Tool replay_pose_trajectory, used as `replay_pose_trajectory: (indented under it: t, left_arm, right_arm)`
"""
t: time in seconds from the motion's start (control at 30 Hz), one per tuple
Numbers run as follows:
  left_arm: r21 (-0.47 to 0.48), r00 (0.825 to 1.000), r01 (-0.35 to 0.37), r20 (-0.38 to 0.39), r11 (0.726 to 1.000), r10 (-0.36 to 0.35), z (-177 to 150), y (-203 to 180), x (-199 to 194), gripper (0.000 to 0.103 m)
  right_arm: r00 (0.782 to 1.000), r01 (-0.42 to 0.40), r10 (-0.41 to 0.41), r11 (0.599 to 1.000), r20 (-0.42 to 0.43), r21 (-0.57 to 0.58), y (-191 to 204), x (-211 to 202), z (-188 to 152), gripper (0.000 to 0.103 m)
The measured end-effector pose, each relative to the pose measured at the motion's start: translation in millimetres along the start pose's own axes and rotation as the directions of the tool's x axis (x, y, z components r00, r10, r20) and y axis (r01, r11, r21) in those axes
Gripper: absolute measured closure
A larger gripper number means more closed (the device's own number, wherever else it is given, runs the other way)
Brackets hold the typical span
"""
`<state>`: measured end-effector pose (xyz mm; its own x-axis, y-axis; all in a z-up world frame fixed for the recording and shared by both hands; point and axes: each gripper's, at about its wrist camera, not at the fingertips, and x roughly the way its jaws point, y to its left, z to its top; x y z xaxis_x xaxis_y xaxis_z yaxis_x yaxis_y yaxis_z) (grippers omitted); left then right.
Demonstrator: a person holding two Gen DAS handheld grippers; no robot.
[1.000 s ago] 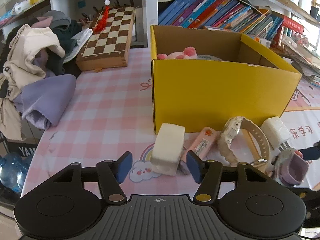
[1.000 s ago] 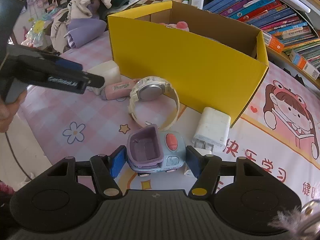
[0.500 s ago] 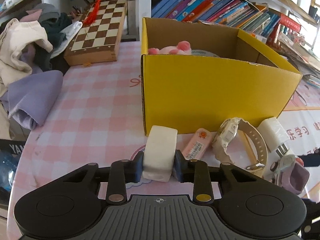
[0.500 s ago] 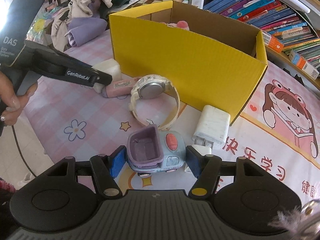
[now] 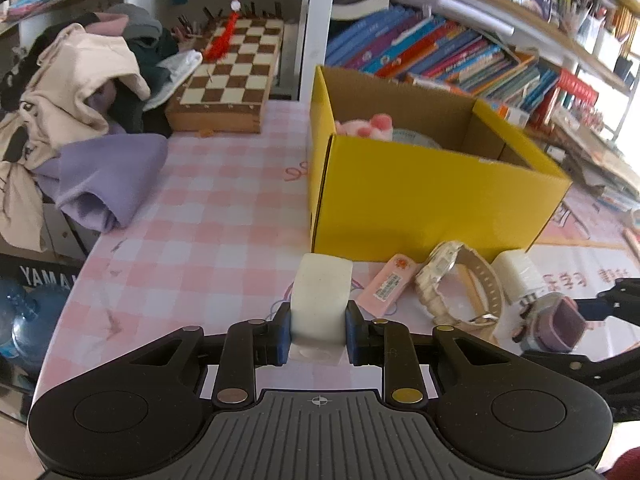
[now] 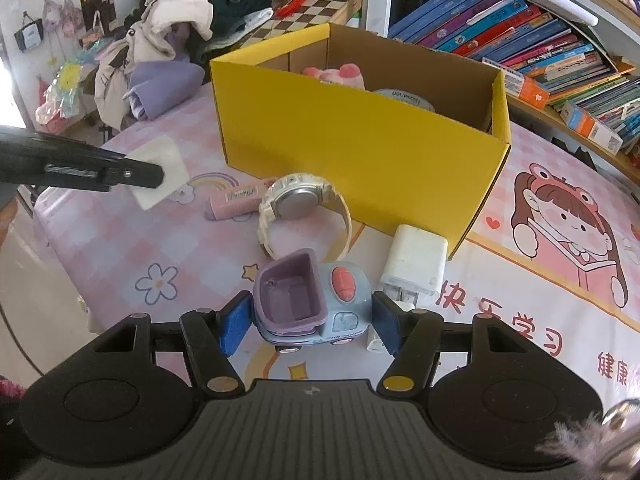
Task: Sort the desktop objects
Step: 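Grasp the white eraser block with the left tool while the right tool lifts the truck, then carry the eraser and truck with both tools over the yellow box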
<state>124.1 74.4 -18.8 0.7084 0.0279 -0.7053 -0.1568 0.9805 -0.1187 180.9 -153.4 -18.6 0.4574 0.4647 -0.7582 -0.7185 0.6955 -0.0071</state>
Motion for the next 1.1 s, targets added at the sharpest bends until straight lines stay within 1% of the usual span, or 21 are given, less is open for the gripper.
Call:
replay_pose_trajectory:
  t: [0.17,0.47,0.9,1.1]
  left_arm:
    - [-0.008,0.999,0.030,0.038,1.000,-0.030,-1,-2,-19,0.079]
    - [0.034,0.988,0.088,0.123,0.996,-0.091,13,-15,-49,0.080]
    - [0.110,0.965,0.138,0.209,0.984,-0.159,52,-40,-61,0.080]
    - [0.158,0.960,0.127,0.230,0.979,-0.162,76,-51,-54,0.080]
  right_arm:
    - [1.000,0.008,-0.008,1.000,0.019,0.007,2,-7,2,0.041]
    - [0.995,0.025,-0.029,0.999,0.100,0.040,-1,-31,13,0.041]
    - [0.979,0.023,-0.037,0.997,0.202,0.071,-23,-55,44,0.041]
    - [0.966,0.039,-0.050,0.998,0.254,0.046,-44,-59,71,0.041]
